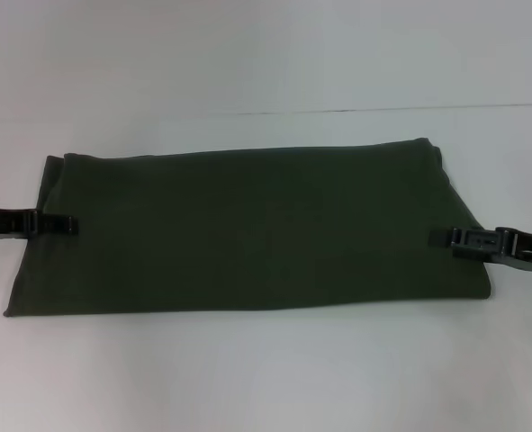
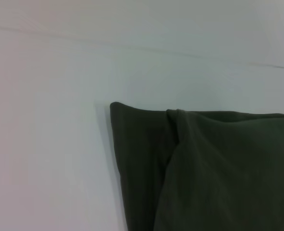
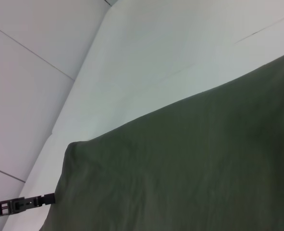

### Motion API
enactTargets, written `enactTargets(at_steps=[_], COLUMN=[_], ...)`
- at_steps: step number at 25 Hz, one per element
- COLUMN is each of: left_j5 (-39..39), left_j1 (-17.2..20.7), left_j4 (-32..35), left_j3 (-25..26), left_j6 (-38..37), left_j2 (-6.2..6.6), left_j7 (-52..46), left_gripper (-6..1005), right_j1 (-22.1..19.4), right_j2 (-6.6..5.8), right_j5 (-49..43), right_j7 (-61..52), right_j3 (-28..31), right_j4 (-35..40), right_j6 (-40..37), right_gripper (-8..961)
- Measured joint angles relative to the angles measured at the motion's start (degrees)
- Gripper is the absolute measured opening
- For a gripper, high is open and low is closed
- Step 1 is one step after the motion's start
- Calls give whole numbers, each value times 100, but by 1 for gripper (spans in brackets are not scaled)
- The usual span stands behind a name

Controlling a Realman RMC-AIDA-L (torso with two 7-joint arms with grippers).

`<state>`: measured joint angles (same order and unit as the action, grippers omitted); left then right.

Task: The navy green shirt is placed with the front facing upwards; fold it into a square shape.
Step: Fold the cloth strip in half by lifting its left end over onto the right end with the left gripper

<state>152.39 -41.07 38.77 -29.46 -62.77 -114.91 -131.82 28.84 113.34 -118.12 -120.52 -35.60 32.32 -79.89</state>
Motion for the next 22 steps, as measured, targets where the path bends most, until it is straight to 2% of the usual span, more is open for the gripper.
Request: enactTargets(at_steps=[22], left_j5=[9], left_j1=[45], left_j4=[-39], left_j3=[-1], left_j6=[301], left_j2=[-29], left_j7=[-2], left_gripper=[860], right_j1=[16], right_j2=[9], right_j5=[0], right_j7=[11], right_j3=[1], right_j4=[-32], right_j6=[-7], right_gripper=[857])
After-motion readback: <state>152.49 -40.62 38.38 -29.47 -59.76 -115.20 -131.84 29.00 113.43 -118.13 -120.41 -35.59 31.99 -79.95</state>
